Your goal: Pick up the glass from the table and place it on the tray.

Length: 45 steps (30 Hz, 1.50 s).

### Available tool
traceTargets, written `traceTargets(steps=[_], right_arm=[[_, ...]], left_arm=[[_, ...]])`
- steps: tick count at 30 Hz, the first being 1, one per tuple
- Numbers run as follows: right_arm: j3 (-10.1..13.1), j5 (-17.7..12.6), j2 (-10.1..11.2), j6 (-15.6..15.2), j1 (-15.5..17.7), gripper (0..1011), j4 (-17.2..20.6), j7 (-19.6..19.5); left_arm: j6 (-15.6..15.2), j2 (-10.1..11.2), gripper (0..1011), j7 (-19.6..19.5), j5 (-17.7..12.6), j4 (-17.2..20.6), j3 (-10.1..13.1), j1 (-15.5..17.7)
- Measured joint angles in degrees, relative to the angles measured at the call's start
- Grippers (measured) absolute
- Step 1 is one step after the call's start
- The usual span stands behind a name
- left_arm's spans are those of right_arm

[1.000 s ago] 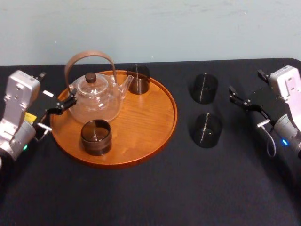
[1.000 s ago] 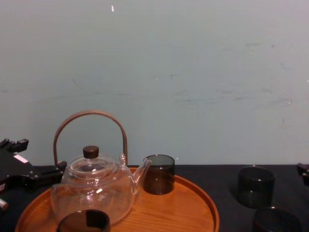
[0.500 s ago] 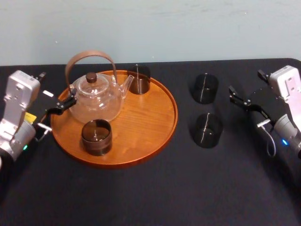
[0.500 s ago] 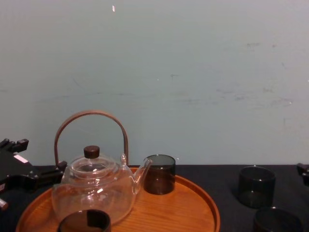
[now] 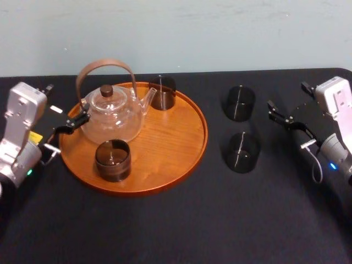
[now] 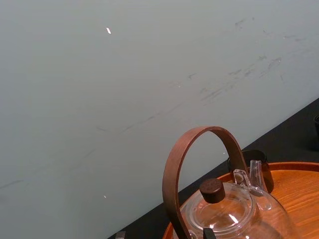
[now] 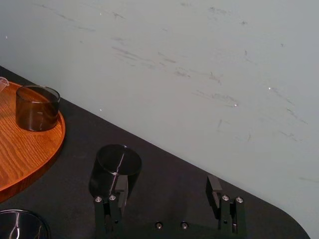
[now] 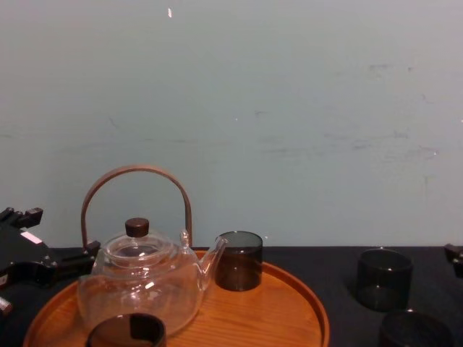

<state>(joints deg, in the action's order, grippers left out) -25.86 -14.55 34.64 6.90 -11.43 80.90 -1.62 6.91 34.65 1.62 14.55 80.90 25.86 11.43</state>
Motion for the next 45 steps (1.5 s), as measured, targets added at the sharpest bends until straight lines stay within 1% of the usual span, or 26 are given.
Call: traceTargets(steps=[10,13,17,22,23,26,33,39,45], right_arm=[[0.05,-0.03,0.00,0.08,0.02,1002,0.00,0.21],[0.24,-0.36,0.50,0.48,0.32,1002,0.14,2.56],[0.49,-0.30,1.17,0.29,0.92,1002,0.99,3.88],[1.89,-0.20,2.70,-0.52,3.11,1002,3.88,5.17],[1.89,-0.20,2.70,-0.52,3.11,1002,3.88,5.17],[2.94,-0.19,3.60,-0.77,4.80,1002,5.81,5.66],[4.50,-0.19,5.03,-0.79,8.31,1002,9.11,6.45],[5.11,0.45,5.77,-0.28,11.33,1002,11.78,7.48],[5.26,1.03,5.50,0.14,13.42,1002,13.30,8.41]], left_arm=[[0.00,0.00,1009,0.00,0.00,0.00,0.00,0.00],[0.00,0.00,1009,0.00,0.00,0.00,0.00,0.00],[0.00,0.00,1009,0.00,0.00,0.00,0.00,0.00],[0.00,0.00,1010,0.00,0.00,0.00,0.00,0.00],[0.00,0.00,1010,0.00,0.00,0.00,0.00,0.00],[0.00,0.00,1009,0.00,0.00,0.00,0.00,0.00],[0.00,0.00,1010,0.00,0.00,0.00,0.00,0.00],[0.00,0.00,1010,0.00,0.00,0.00,0.00,0.00],[0.00,0.00,1009,0.00,0.00,0.00,0.00,0.00]])
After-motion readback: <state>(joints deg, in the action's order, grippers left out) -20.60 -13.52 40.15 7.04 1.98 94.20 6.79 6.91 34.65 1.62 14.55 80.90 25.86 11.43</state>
